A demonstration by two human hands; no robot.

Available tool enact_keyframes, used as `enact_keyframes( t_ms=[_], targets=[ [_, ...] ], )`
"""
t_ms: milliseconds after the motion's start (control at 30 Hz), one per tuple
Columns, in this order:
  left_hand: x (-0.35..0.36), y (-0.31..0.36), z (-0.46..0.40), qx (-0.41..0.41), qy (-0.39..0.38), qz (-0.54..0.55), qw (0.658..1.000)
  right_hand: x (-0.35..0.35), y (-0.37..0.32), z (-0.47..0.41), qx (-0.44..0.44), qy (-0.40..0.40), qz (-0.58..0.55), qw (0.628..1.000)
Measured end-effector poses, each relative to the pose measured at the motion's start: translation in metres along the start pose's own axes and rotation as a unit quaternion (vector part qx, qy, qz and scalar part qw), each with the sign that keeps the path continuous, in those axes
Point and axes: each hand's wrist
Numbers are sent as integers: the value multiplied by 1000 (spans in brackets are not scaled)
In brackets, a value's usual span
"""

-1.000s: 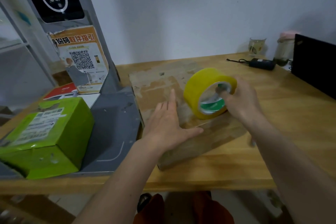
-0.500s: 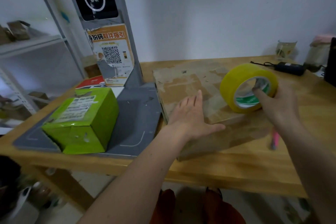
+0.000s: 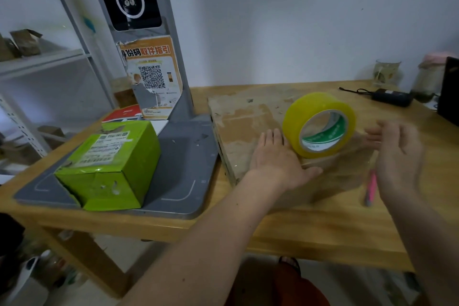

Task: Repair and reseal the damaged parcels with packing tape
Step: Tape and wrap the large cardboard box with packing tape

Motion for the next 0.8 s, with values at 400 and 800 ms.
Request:
enact_keyframes(
  t_ms=[400,800],
  targets=[
    [-2,-1,-3,-9,-18,29,999,-3,99,-2,108,-76,413,901],
    [-7,-12,-5,-5,6,231,973,-9,92,-6,86,-125,428,891]
  ],
)
Point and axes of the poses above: each hand's wrist, its own z-axis away from the middle knuckle, its own x-axis out of the palm, y = z × x, and after that the axes turned 4 degrees about z, right-handed
